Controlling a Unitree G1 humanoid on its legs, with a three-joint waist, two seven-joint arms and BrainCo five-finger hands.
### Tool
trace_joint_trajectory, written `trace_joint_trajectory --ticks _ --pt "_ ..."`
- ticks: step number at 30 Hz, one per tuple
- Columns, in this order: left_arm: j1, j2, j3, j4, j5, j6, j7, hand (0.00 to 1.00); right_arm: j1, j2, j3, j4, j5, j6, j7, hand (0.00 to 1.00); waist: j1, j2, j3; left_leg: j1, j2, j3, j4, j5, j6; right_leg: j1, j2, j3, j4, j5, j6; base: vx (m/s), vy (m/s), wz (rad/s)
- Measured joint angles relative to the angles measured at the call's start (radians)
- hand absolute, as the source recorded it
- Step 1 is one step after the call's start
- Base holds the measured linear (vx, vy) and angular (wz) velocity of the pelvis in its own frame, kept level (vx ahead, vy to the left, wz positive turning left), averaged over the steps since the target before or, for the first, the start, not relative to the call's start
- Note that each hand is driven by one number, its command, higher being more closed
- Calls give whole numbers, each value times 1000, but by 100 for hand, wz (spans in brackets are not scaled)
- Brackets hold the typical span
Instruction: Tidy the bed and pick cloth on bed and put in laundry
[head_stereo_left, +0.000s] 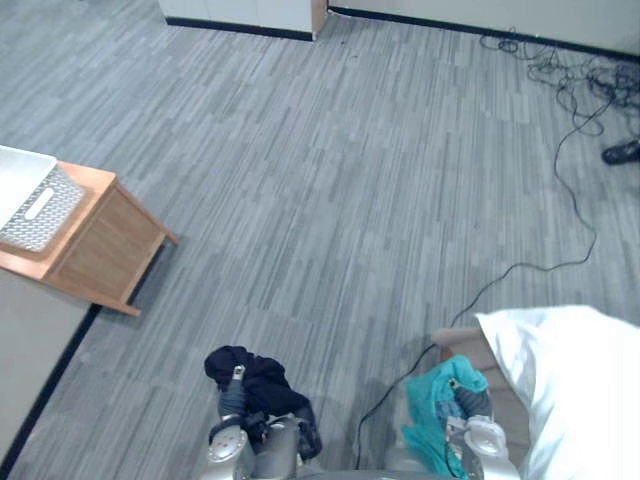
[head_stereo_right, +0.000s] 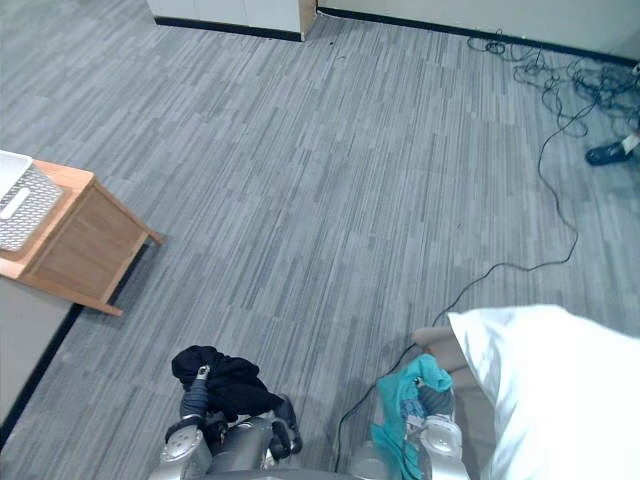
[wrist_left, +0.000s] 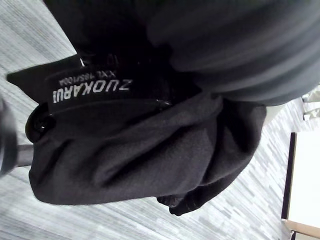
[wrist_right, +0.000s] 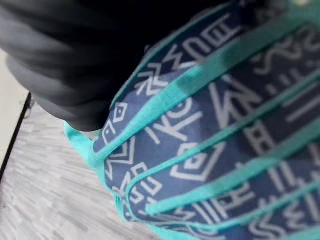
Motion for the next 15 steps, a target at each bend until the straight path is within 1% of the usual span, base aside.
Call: trace_joint_trajectory --ticks 1,2,3,4,5,6,7,8,9,10,11,12,13,14,15 --pt "-25 5 -1 4 0 -1 -1 100 1 1 -1 -19 0 0 0 100 -14 1 0 8 15 -41 -4 -17 -22 -43 13 9 -266 55 3 633 -232 118" --pt "-50 6 -2 21 0 -3 -1 100 2 1 -7 -29 1 0 -1 100 -13 -3 -1 33 22 -76 -18 -37 -53 -74 8 56 -517 147 21 787 -299 118" --pt "-64 6 -1 38 1 -3 1 100 0 1 -8 -29 0 3 -1 100 -12 -8 -2 63 29 -93 -22 -60 -81 -100 0 107 -595 183 52 738 -323 89" --pt "-57 6 -1 49 1 -1 5 100 0 1 -3 -32 -2 4 -1 100 -12 -14 -3 109 43 -107 -31 -86 -110 -106 -5 132 -630 194 71 613 -282 57" --pt "-35 5 1 48 1 -1 9 100 5 0 8 -35 -6 5 -1 100 -11 -9 -3 151 57 -114 -40 -104 -120 -101 -6 139 -620 193 71 805 -338 45" --pt "-4 -1 10 56 1 -2 18 100 9 -21 33 -39 -12 8 4 100 -10 25 2 228 103 -114 -28 -126 -122 -108 25 132 -480 289 61 830 -352 35" --pt "20 -10 18 56 1 -1 19 100 -8 -31 60 -37 -23 8 10 100 -7 39 -4 161 161 -113 183 -119 -111 -110 40 120 -384 317 28 973 -509 42" --pt "26 -30 22 55 0 -1 19 100 -20 -46 70 -45 -32 7 16 100 -2 77 0 55 242 -120 417 -81 -52 -74 73 79 -370 300 -24 773 -494 44" --pt "32 -66 26 55 -2 -3 19 100 -29 -79 85 -48 -35 8 25 100 19 129 17 -92 373 -124 731 62 58 9 139 23 -405 258 -60 742 -477 30" --pt "37 -83 33 55 -7 -3 19 100 -39 -89 98 -47 -35 10 26 100 37 151 22 -154 407 -143 861 82 54 56 170 9 -431 244 -75 580 -299 8" --pt "43 -84 31 57 -24 -2 16 100 -59 -109 108 -45 -35 10 26 100 59 167 36 -230 402 -164 999 66 42 138 195 1 -472 226 -96 804 -359 -1" --pt "51 -85 64 52 -47 -3 18 100 -93 -115 111 -45 -35 9 25 100 86 129 58 -322 325 -145 1059 28 17 245 199 -4 -528 194 -114 632 -269 0" --pt "57 -85 76 45 -54 -4 18 100 -108 -117 112 -45 -35 7 26 100 101 121 57 -354 290 -125 1033 13 -5 275 199 -9 -553 184 -119 721 -297 5" --pt "71 -84 94 26 -61 -10 17 100 -132 -124 115 -46 -34 3 28 100 119 111 51 -408 244 -51 936 -13 -35 331 204 -32 -603 167 -122 473 -155 5" --pt "75 -84 100 18 -62 -15 18 100 -143 -129 118 -46 -34 1 31 100 128 109 49 -429 227 3 861 -23 -39 359 208 -45 -628 159 -120 603 -153 22"
